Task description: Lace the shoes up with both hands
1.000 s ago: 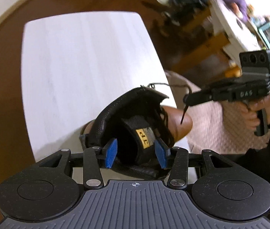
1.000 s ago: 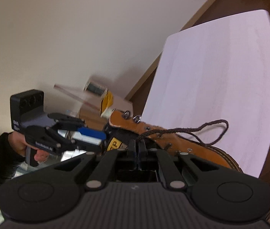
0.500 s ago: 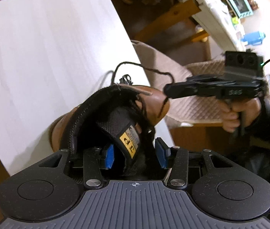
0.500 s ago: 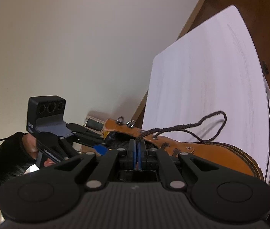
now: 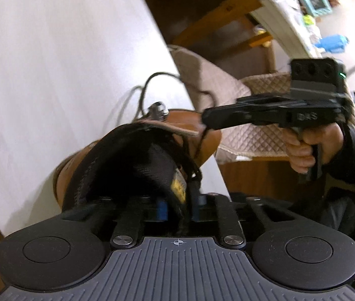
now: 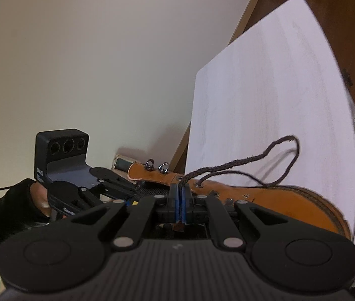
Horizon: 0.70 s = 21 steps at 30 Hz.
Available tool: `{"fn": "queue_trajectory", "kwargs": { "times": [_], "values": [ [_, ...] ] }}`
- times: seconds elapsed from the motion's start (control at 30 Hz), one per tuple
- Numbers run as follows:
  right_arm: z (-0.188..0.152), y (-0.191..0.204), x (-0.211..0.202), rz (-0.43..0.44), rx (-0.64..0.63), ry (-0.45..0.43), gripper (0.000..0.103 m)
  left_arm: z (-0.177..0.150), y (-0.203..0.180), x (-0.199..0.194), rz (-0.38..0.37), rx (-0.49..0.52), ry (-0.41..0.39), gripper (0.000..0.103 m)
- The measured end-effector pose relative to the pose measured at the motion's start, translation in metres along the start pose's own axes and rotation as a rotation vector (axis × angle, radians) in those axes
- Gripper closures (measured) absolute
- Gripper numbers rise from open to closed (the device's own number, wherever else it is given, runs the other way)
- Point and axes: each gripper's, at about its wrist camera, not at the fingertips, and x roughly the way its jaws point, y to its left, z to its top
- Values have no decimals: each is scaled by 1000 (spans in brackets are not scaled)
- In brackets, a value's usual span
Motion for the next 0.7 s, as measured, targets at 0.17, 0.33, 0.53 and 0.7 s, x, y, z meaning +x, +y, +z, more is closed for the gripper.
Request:
{"fn": "queue_trajectory", "kwargs": {
  "times": [0.17,0.33,0.53,0.7],
  "values": [
    [0,-3,7,10,16,13,100,1,-14,-1,32,83,-3,90],
    [1,-1,13,12,-5,44,100,3,-21,-1,45,109,-1,90],
    [2,-4,36,-12,-64,98,100,3,-25,-3,57,121,-4,90],
    [1,2,51,-20,-122,156,100,5,-26,-3,62,108,-10,90]
  ]
}}
